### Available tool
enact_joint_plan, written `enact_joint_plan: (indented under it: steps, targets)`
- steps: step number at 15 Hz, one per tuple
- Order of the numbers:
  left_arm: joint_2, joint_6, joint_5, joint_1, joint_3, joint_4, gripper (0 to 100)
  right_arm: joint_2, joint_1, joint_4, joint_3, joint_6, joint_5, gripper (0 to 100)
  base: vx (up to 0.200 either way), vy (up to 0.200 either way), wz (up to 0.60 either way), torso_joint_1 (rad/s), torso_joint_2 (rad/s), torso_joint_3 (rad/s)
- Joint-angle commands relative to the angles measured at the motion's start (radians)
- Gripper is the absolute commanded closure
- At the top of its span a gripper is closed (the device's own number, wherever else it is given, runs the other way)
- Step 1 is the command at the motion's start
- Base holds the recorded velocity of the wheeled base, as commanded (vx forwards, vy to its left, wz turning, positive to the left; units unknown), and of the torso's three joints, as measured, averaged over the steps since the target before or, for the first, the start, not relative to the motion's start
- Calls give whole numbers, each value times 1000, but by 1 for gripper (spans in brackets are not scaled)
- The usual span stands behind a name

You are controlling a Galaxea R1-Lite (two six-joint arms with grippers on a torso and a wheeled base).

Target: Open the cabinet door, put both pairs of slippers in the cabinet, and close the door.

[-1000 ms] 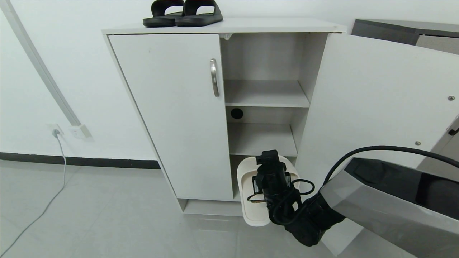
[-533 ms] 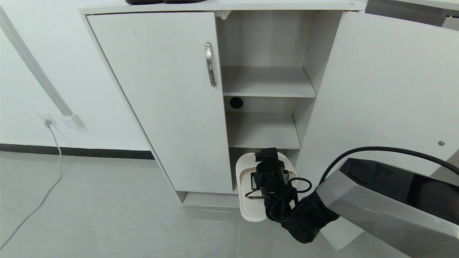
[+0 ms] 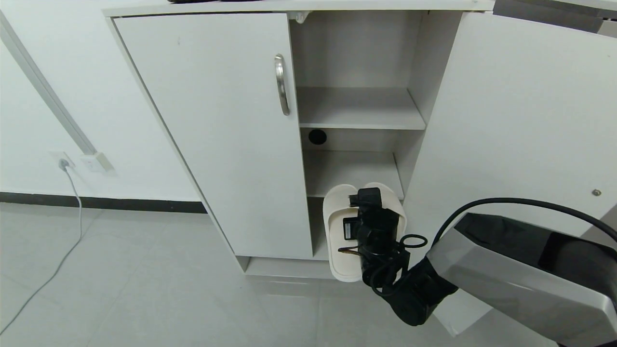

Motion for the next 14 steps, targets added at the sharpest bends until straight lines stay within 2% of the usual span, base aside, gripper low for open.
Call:
enact_joint_plan:
  steps: [1, 4, 14]
  targets:
    - [1, -1, 0, 0, 0, 0, 100, 6, -3, -2, 2, -1, 0, 100, 0, 0, 0, 0, 0, 0]
    - [1, 1, 0, 0, 0, 0, 100, 12, -6, -2, 2, 1, 0, 100, 0, 0, 0, 0, 0, 0]
    - [1, -1, 0, 0, 0, 0, 100, 48, -7, -7, -15, 1, 6, 100, 200, 0, 0, 3, 3, 1]
